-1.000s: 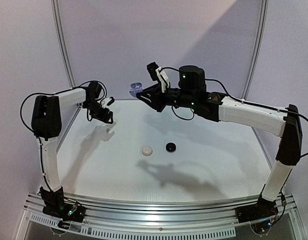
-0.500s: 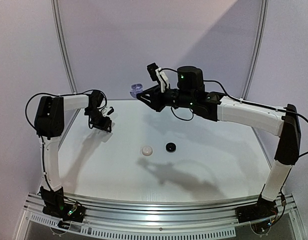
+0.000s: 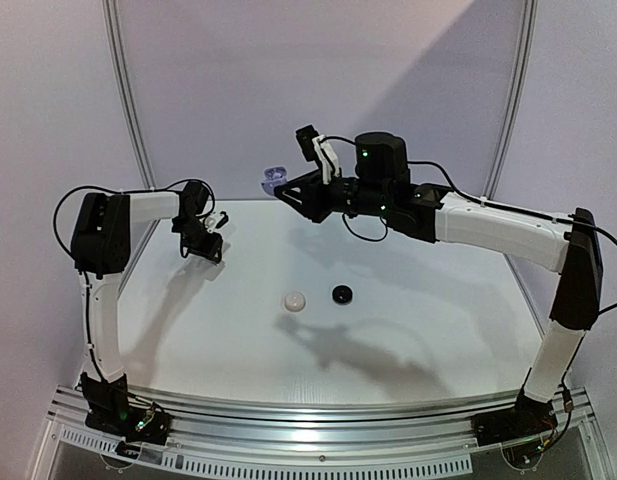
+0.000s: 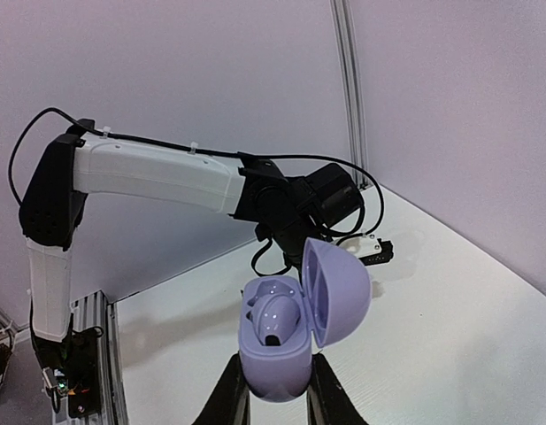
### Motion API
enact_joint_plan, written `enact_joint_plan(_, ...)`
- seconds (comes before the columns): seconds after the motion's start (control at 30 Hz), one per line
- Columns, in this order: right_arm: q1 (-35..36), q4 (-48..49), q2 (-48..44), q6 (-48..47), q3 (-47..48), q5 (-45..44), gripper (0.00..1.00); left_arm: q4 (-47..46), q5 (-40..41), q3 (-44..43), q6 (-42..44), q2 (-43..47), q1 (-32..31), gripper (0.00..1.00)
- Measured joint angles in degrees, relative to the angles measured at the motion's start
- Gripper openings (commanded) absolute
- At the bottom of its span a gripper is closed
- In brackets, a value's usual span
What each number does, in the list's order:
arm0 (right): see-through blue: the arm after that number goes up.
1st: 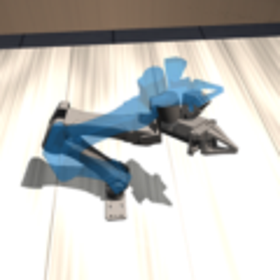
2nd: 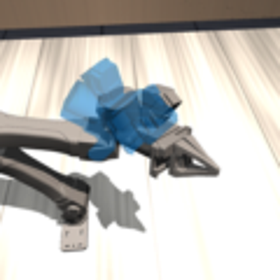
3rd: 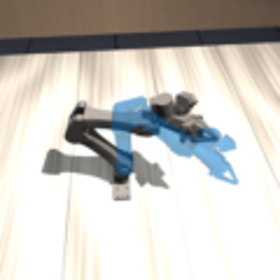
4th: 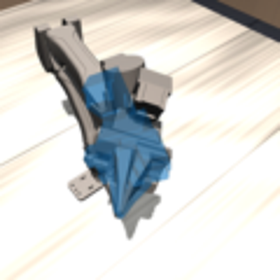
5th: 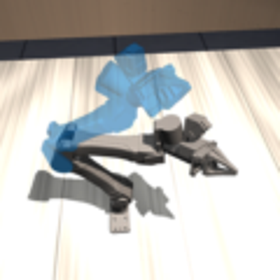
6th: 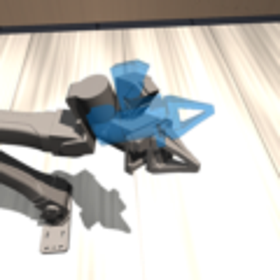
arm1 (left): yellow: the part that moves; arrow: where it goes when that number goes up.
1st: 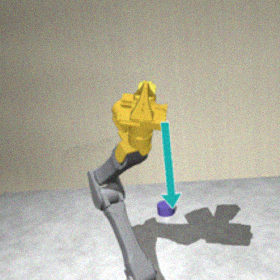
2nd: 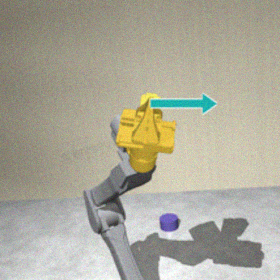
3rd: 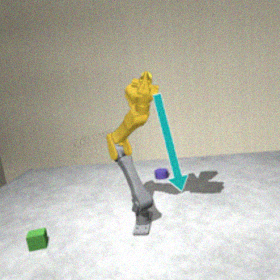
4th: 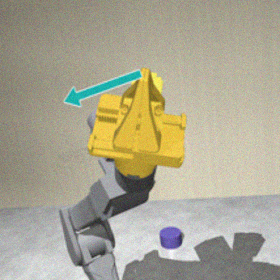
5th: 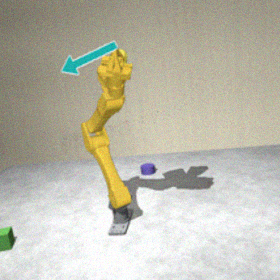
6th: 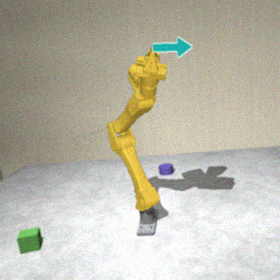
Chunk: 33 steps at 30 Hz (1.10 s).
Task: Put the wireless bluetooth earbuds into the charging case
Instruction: Adjust the left earbud at the center of the board.
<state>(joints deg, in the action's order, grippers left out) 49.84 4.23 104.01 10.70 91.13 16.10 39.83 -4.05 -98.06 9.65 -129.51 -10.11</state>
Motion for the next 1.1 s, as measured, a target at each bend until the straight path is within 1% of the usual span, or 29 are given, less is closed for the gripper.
enact_joint_plan(0.13, 0.0, 0.0, 0.0, 0.4, 0.0, -0.4, 0.00, -1.6, 0.3, 1.2, 0.0, 0.4, -0.1, 0.28)
enact_joint_plan(0.27, 0.0, 0.0, 0.0, 0.8, 0.0, -0.6, 0.00, -2.2, 0.6, 1.5, -0.2, 0.5, -0.3, 0.23)
enact_joint_plan(0.37, 0.0, -0.1, 0.0, 0.9, 0.0, -0.6, 0.00, -2.3, 0.5, 1.5, -0.4, 0.5, -0.4, 0.17)
enact_joint_plan(0.47, 0.0, -0.2, 0.0, 0.9, 0.0, -0.8, 0.00, -2.3, 0.4, 1.5, -0.6, 0.5, -0.4, 0.07)
enact_joint_plan(0.57, 0.0, -0.2, 0.0, 1.0, 0.0, -0.9, 0.00, -2.1, 0.1, 1.5, -1.0, 0.6, -0.5, 0.02)
enact_joint_plan(0.7, 0.0, -0.2, 0.0, 1.0, -0.2, -0.9, 0.00, -1.6, -0.1, 2.6, -1.4, 1.5, -0.7, 0.02)
enact_joint_plan(0.83, 0.0, -0.4, -0.1, 1.1, -0.9, -0.9, 0.00, -0.3, 0.0, 5.7, -1.6, 4.2, -1.1, 0.03)
enact_joint_plan(0.97, 0.0, -0.4, -0.2, 1.4, -1.7, -0.9, 0.00, 0.3, 0.0, 13.3, -1.8, 10.8, -2.8, 0.04)
enact_joint_plan(1.1, 0.0, -0.5, -0.4, 2.2, -2.8, -0.9, 0.00, 0.7, -0.6, 20.9, -1.8, 17.5, -8.0, 0.06)
